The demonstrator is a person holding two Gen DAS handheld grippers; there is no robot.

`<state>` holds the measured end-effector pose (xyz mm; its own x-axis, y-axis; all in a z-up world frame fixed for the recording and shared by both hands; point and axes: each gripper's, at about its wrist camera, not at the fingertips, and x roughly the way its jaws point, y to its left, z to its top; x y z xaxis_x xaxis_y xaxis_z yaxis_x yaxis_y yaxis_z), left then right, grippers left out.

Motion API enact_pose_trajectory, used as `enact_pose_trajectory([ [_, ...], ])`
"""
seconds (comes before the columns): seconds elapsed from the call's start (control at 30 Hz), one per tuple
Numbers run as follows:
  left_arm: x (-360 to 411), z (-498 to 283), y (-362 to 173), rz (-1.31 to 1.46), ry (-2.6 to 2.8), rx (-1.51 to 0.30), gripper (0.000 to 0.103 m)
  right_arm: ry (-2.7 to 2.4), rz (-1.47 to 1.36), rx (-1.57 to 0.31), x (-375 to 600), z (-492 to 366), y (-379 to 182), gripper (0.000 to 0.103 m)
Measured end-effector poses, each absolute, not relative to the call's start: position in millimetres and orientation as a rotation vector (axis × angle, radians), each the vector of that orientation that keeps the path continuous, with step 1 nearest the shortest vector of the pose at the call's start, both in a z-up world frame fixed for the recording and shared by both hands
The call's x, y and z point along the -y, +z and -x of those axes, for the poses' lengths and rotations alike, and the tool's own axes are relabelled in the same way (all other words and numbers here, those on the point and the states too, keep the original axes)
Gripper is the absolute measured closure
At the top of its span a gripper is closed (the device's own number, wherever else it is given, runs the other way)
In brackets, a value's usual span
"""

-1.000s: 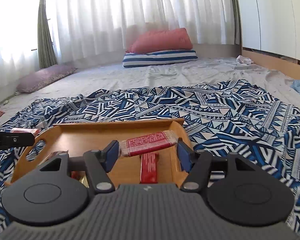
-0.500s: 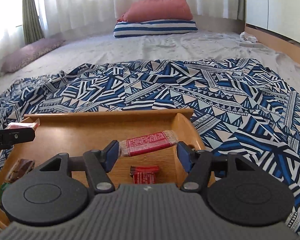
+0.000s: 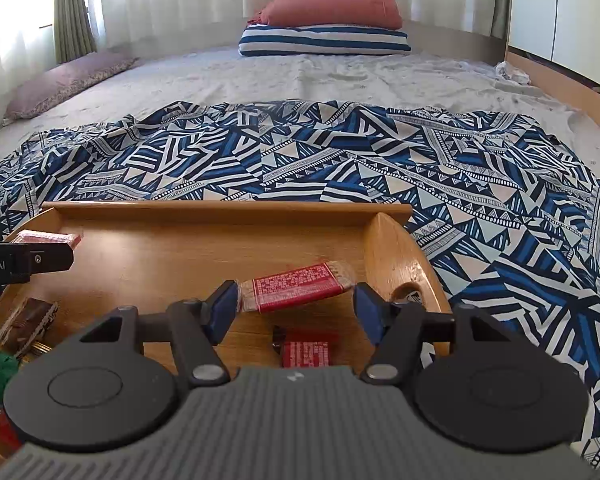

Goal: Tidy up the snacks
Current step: 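Carry the red wafer packet and small red packet over the tray with both tools, then lower both packets into the tray and open both tools to release them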

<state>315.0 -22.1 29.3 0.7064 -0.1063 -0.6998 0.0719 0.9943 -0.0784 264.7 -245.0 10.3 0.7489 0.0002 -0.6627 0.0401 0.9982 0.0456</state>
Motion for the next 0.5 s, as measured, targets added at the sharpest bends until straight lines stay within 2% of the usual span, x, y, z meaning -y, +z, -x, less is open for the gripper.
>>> enact_pose_trajectory([
  [0.5,30,-317,12,0.03,-0.102,-0.822,0.042,-0.016,-0.049,-0.741,245,-263,2,0.037],
])
